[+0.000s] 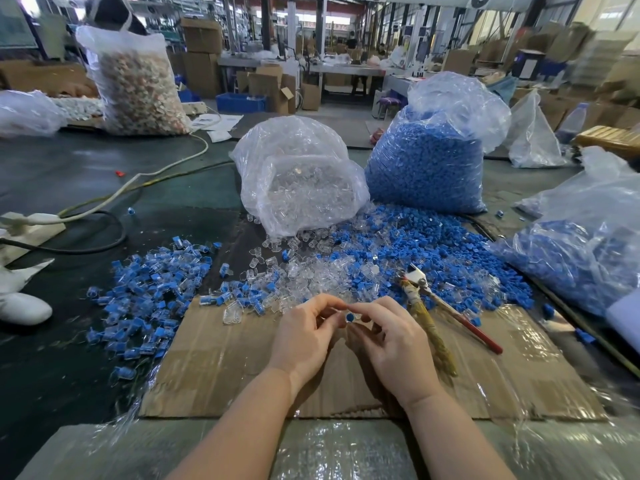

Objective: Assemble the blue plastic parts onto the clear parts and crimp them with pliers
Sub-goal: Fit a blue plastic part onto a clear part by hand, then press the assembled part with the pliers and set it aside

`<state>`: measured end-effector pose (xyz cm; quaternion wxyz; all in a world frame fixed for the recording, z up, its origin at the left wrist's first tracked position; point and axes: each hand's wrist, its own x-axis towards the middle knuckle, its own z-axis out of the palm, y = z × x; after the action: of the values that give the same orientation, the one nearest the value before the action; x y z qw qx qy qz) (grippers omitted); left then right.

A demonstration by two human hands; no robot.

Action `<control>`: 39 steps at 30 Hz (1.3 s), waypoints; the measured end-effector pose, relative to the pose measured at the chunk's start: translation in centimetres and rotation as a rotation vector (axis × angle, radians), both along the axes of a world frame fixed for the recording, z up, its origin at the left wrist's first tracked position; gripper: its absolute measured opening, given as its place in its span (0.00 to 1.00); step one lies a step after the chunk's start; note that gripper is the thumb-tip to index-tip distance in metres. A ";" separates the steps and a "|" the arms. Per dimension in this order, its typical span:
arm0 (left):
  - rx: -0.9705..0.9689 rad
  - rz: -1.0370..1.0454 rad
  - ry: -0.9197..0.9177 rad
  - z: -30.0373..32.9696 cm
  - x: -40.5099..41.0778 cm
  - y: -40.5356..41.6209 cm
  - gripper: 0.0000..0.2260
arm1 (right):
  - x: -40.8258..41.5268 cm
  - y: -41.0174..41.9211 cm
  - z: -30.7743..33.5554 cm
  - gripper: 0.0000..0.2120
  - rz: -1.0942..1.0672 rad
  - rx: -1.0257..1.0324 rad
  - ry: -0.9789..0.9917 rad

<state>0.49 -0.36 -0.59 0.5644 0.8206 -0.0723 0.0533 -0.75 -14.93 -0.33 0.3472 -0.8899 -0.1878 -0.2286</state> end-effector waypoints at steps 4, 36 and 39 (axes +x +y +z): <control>-0.005 -0.005 -0.002 0.0 -0.1 0.0 0.09 | 0.2 0.0 0.0 0.09 -0.001 -0.004 0.002; -0.249 0.067 0.134 1.7 0.7 -0.3 0.06 | 0.5 -4.4 2.8 0.29 -0.765 -0.558 0.679; -0.318 0.073 0.167 2.5 0.7 -0.2 0.03 | 0.3 -4.0 3.7 0.21 -0.759 -0.577 0.608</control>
<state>1.22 -0.59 1.89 0.6886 0.7248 0.0137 0.0162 -0.44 -18.98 3.40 0.0218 -0.9797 0.1989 -0.0100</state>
